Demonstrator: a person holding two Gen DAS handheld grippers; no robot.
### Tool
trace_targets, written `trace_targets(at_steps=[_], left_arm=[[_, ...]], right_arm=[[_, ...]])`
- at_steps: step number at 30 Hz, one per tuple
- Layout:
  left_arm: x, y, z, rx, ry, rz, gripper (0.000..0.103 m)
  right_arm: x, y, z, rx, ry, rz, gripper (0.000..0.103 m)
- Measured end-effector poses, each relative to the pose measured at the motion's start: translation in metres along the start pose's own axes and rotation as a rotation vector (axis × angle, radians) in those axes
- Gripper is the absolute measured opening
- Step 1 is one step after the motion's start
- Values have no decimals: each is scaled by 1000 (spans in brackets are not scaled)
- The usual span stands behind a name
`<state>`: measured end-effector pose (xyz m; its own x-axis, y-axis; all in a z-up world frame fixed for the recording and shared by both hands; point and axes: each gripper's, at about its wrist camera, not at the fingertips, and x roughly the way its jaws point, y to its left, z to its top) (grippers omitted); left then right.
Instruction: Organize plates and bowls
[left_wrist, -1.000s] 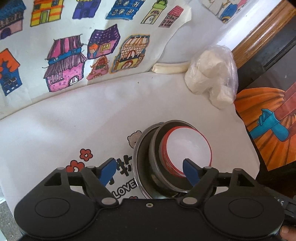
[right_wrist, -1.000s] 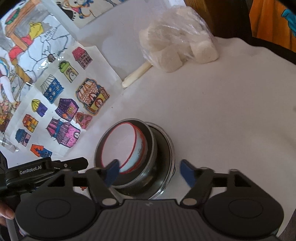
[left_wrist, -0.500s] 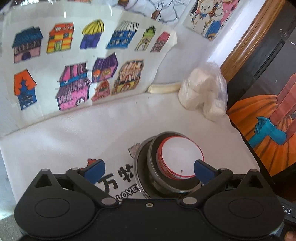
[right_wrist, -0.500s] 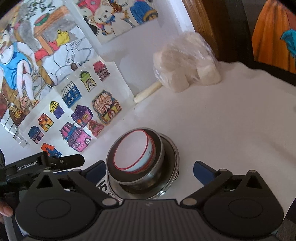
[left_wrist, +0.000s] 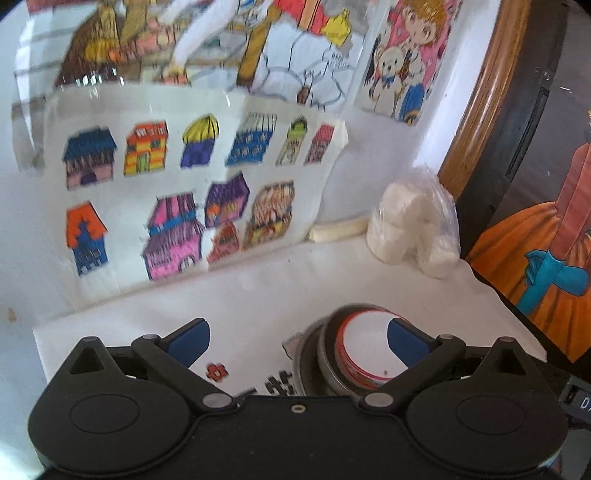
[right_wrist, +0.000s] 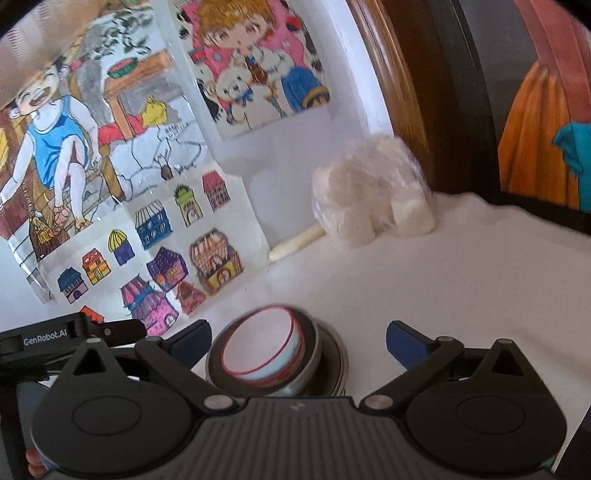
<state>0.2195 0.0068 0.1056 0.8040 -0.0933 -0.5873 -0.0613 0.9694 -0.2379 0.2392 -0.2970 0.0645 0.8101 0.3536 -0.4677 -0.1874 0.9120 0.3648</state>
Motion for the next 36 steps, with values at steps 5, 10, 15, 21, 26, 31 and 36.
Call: trace_targets(at_steps=[5, 10, 15, 21, 26, 31, 36], left_arm=[[-10, 1, -7, 25, -69, 16, 102], [-14, 0, -19, 42, -87, 12, 102], [-13, 4, -30, 28, -115, -20, 102], [-18, 8, -42, 46, -185, 14, 102], [-30, 9, -54, 89, -224, -13, 102], [-39, 7, -67, 119, -246, -8, 102], [-47, 7, -79, 119, -259, -1, 102]], right_arm=[[-5, 0, -5, -10, -29, -6, 103], [-9, 3, -14, -49, -55, -18, 103], [-14, 8, -24, -83, -101, -24, 103], [-22, 14, -35, -118, -178, -37, 103], [-22, 12, -43, -126, -174, 1, 103], [-28, 11, -51, -116, -193, 0, 103], [-37, 16, -60, -139, -217, -8, 103]])
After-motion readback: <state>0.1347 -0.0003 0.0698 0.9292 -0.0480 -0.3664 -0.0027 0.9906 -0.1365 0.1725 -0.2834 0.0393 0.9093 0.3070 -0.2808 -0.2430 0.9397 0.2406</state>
